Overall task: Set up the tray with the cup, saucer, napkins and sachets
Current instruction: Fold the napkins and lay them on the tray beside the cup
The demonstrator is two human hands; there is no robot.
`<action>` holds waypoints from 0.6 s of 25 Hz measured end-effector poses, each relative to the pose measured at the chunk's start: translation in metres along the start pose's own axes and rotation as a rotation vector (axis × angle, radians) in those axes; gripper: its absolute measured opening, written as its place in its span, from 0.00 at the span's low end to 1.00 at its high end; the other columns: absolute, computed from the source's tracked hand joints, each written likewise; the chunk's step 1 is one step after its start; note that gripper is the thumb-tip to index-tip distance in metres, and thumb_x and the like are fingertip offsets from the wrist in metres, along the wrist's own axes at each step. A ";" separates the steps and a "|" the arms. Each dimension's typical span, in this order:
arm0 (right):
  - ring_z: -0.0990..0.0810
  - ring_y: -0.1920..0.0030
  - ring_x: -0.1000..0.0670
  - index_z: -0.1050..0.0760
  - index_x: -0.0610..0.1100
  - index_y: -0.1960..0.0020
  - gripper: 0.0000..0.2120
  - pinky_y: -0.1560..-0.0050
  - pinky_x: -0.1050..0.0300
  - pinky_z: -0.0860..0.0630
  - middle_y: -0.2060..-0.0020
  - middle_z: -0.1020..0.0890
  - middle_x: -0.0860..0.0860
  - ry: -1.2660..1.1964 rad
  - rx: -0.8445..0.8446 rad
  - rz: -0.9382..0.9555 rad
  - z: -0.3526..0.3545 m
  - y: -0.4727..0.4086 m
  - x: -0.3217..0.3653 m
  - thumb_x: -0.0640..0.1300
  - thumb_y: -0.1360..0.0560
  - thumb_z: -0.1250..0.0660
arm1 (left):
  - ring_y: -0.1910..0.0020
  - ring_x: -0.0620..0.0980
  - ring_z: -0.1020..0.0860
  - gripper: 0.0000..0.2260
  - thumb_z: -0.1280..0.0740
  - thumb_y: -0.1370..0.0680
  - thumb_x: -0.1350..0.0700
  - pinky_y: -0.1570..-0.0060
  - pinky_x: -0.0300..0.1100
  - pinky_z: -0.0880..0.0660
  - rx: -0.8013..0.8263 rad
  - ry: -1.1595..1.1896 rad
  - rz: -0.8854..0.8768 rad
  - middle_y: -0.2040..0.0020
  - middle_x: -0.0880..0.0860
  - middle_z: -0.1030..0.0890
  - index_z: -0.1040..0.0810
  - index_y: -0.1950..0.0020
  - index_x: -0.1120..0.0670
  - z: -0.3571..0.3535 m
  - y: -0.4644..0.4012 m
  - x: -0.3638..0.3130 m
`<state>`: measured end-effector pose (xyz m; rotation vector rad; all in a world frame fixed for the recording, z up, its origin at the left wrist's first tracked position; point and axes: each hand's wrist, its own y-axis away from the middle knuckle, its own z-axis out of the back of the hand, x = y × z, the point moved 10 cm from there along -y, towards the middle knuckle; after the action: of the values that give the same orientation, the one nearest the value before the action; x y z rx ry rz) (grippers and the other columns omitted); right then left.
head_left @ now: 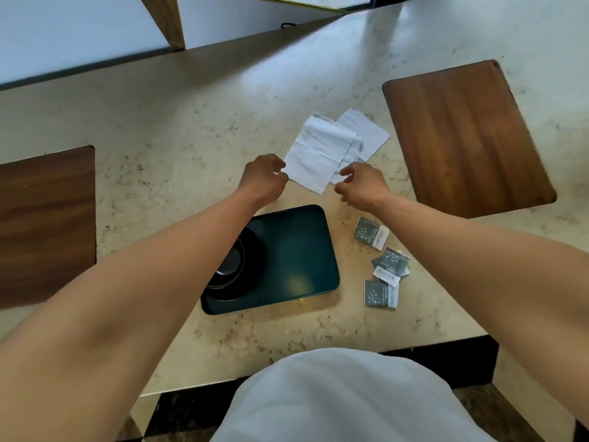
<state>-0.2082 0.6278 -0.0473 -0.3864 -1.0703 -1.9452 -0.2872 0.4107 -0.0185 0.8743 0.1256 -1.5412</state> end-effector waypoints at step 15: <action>0.21 0.51 0.50 0.22 0.43 0.41 0.12 0.47 0.57 0.24 0.47 0.19 0.48 0.111 -0.258 0.119 0.019 -0.061 0.016 0.40 0.25 0.32 | 0.42 0.54 0.20 0.15 0.32 0.23 0.61 0.43 0.36 0.32 -0.083 -0.129 -0.089 0.45 0.57 0.16 0.19 0.36 0.60 -0.008 -0.094 -0.034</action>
<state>-0.2689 0.6505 -0.0599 -0.4659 -0.7105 -1.9774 -0.3705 0.4614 -0.0428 0.7092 0.1353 -1.6589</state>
